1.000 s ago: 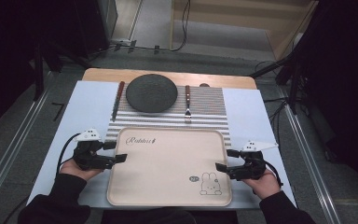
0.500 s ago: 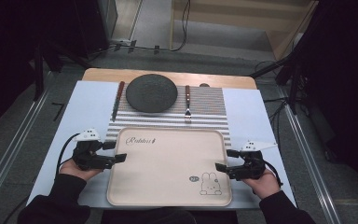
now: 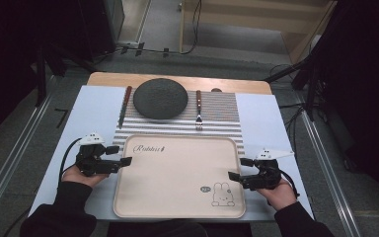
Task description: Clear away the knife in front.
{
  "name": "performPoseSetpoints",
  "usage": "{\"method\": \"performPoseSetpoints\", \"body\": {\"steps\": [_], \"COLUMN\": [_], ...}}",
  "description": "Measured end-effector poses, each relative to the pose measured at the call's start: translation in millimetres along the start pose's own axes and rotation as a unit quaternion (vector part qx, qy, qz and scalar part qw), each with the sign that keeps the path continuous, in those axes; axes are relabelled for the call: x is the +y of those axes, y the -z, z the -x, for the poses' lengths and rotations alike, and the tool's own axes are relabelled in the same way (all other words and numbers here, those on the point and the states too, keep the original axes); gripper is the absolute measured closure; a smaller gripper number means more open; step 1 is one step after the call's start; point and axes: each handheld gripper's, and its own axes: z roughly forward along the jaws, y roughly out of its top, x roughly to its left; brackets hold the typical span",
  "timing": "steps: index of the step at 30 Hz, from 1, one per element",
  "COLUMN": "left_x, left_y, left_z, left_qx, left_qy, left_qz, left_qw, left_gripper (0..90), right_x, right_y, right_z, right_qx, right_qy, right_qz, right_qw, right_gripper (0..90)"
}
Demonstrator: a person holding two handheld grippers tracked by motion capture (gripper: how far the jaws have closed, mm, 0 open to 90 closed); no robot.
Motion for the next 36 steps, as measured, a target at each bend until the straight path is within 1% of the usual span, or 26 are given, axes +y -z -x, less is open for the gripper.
{"method": "performPoseSetpoints", "body": {"steps": [1,3,5,9,10,12,14,15,16,21,22,23,27,29,30,32,33,36], "left_x": [0.0,2.1,3.6,6.0,8.0,8.8,10.9,13.3,13.3,22.0,23.9,23.9,28.7,30.9,32.0,33.5,35.1,38.9], "left_y": [0.0,-1.0,-1.7,-3.3,-4.7,-5.2,-6.8,-8.9,-8.9,-13.5,-15.0,-15.0,-18.0,-19.0,-19.5,-20.8,-21.9,-24.8], "left_z": [0.0,-5.9,-9.8,-14.0,-16.9,-18.6,-21.7,-25.3,-25.3,-33.6,-35.0,-35.0,-37.6,-38.6,-39.7,-42.2,-44.2,-47.5], "left_qx": [0.0,0.018,0.029,0.051,0.06,0.063,0.072,0.081,0.081,0.098,0.1,0.1,0.102,0.107,0.108,0.102,0.1,0.109], "left_qy": [0.0,0.013,0.024,0.026,0.028,0.031,0.032,0.035,0.035,0.035,0.037,0.037,0.038,0.036,0.039,0.05,0.054,0.049], "left_qz": [0.0,0.004,0.007,0.008,0.009,0.008,0.009,0.012,0.012,0.014,0.02,0.02,0.014,0.014,0.015,0.025,0.025,0.019], "left_qw": [1.0,0.9998,0.9993,0.9983,0.9978,0.9975,0.9968,0.996,0.996,0.9944,0.9941,0.9941,0.9939,0.9935,0.9933,0.9932,0.9932,0.9927], "left_gripper": [26.0,26.0,26.0,26.0,26.0,26.0,26.0,26.0,26.0,26.0,26.1,26.0,26.1,26.1,26.1,26.1,26.1,26.0], "right_x": [0.0,0.1,0.0,0.0,0.0,0.1,0.4,0.6,0.6,0.7,0.6,0.5,0.2,0.0,-0.2,-0.2,-0.1,0.3], "right_y": [0.0,-0.1,-0.1,-0.2,-0.3,-0.4,-1.1,-1.0,-1.0,-1.3,-1.1,-1.0,-0.9,-1.0,-1.0,-1.1,-1.1,-1.3], "right_z": [0.0,0.2,0.5,0.8,1.0,1.3,1.3,1.3,1.3,0.9,1.1,1.2,0.9,0.6,0.4,0.4,0.4,0.4], "right_qx": [0.0,-0.003,-0.005,-0.009,-0.009,-0.009,-0.01,-0.01,-0.01,-0.011,-0.011,-0.011,-0.011,-0.011,-0.011,-0.011,-0.011,-0.011], "right_qy": [0.0,-0.002,-0.001,-0.003,-0.004,-0.004,-0.004,-0.002,-0.002,-0.002,-0.001,-0.002,-0.003,-0.002,-0.002,-0.001,-0.001,-0.001], "right_qz": [0.0,0.001,0.001,0.002,0.002,0.002,0.002,0.001,0.001,0.001,0.001,0.001,0.003,0.001,0.001,0.001,0.001,0.001], "right_qw": [1.0,1.0,1.0,1.0,0.9999,0.9999,0.9999,0.9999,0.9999,0.9999,0.9999,0.9999,0.9999,0.9999,0.9999,0.9999,0.9999,0.9999], "right_gripper": [16.9,16.9,16.9,16.9,16.9,16.9,16.9,16.9,16.9,17.0,17.0,17.0,17.2,17.2,17.2,17.2,17.2,17.3]}}
